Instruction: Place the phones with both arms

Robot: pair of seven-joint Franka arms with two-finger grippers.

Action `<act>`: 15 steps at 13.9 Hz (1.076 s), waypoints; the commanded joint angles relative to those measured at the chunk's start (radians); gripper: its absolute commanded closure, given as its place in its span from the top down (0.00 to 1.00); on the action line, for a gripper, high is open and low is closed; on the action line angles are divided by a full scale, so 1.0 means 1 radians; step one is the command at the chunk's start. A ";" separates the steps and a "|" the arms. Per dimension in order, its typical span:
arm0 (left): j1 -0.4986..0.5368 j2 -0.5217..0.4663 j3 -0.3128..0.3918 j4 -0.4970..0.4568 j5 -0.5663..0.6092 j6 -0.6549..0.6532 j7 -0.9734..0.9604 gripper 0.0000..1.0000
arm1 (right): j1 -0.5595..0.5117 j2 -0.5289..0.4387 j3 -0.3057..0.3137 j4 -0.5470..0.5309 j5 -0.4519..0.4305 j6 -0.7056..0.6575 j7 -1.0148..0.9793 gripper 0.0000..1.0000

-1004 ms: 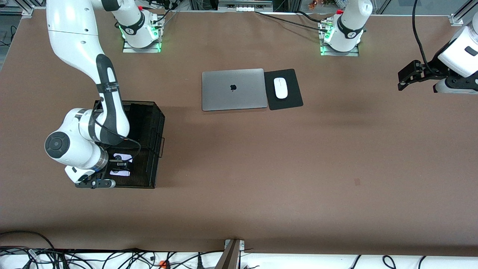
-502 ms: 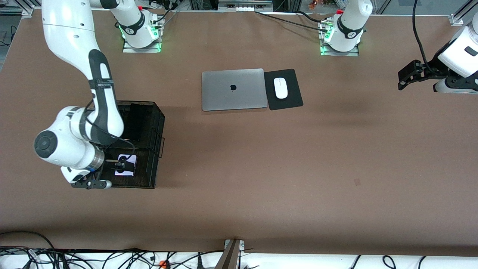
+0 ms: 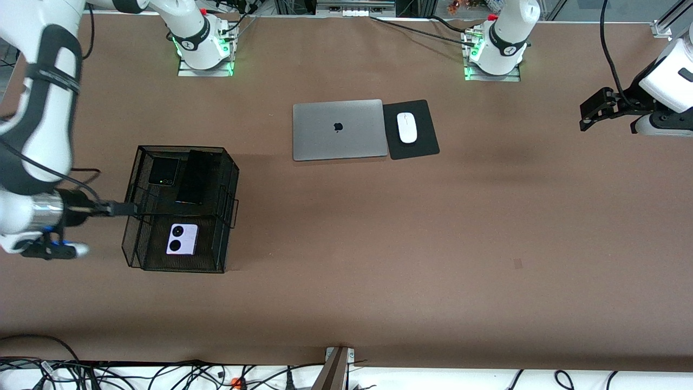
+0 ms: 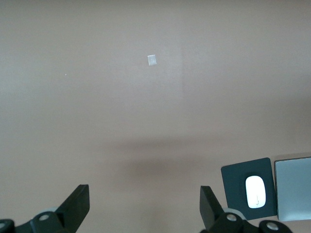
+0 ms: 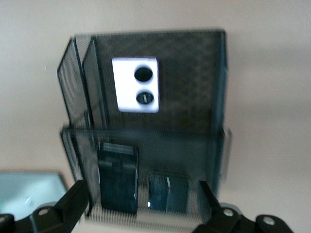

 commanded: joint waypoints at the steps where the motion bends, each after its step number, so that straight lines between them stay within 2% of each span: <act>1: 0.005 0.012 -0.009 0.026 -0.002 -0.019 -0.002 1.00 | -0.011 -0.043 -0.045 0.055 0.013 -0.099 -0.004 1.00; 3: 0.005 0.012 -0.010 0.026 -0.002 -0.021 -0.002 1.00 | -0.006 -0.077 -0.058 0.054 -0.010 -0.102 -0.004 1.00; 5: 0.005 0.012 -0.010 0.026 -0.002 -0.021 -0.002 1.00 | 0.015 -0.082 -0.053 0.052 -0.071 -0.096 0.000 1.00; 12: 0.005 0.013 -0.012 0.025 -0.002 -0.021 -0.003 1.00 | 0.023 -0.082 -0.052 0.051 -0.111 -0.049 0.000 0.99; 14: 0.005 0.013 -0.012 0.026 -0.002 -0.021 -0.003 1.00 | -0.015 -0.084 -0.017 0.051 -0.113 -0.035 0.000 0.99; 15: 0.005 0.013 -0.010 0.026 -0.002 -0.021 -0.003 1.00 | -0.069 -0.093 0.046 0.051 -0.126 -0.036 0.000 0.98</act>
